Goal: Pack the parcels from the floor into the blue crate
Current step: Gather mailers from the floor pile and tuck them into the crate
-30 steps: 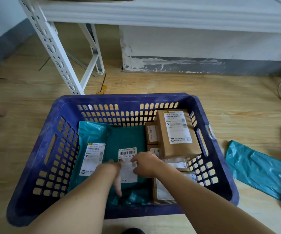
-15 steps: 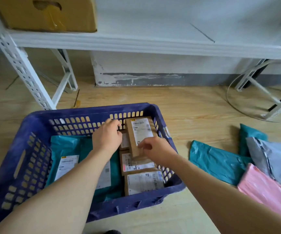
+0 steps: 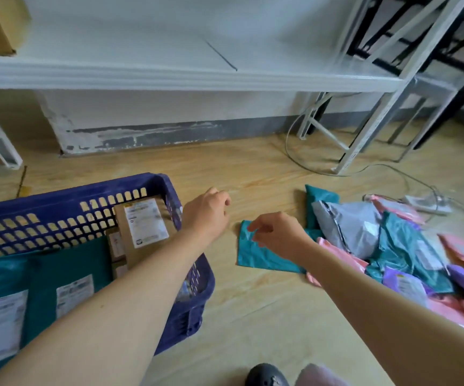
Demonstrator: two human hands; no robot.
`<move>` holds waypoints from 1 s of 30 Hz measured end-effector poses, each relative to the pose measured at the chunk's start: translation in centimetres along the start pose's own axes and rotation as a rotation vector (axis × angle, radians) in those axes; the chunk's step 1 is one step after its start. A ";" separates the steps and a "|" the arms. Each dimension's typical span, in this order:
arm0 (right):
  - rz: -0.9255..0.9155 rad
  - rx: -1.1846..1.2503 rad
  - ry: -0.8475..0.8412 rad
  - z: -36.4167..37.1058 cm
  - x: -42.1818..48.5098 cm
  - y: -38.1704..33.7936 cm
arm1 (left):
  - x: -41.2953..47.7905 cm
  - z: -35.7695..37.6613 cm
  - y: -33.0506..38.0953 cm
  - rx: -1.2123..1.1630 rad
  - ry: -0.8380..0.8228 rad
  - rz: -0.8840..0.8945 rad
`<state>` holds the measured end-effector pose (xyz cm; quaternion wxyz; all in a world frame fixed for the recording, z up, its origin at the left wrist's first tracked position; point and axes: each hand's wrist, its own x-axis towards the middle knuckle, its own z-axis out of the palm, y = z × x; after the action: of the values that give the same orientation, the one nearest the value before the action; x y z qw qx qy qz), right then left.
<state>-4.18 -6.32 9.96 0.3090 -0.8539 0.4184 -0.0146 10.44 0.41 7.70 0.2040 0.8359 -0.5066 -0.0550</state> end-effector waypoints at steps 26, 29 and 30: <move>0.436 -0.071 0.066 -1.3 3.1 22.9 | 4.8 16.2 10.7 0.013 -0.493 0.192; 0.427 -0.073 0.015 0.1 4.2 24.4 | 5.6 18.3 10.5 0.027 -0.545 0.193; 0.435 -0.077 -0.012 0.4 4.6 24.8 | 6.0 19.0 10.5 0.028 -0.554 0.190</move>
<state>-18.63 -20.80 -4.84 0.2746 -0.7549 0.5910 0.0736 -1.00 -14.43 -4.75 0.0507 0.7404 -0.6199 -0.2548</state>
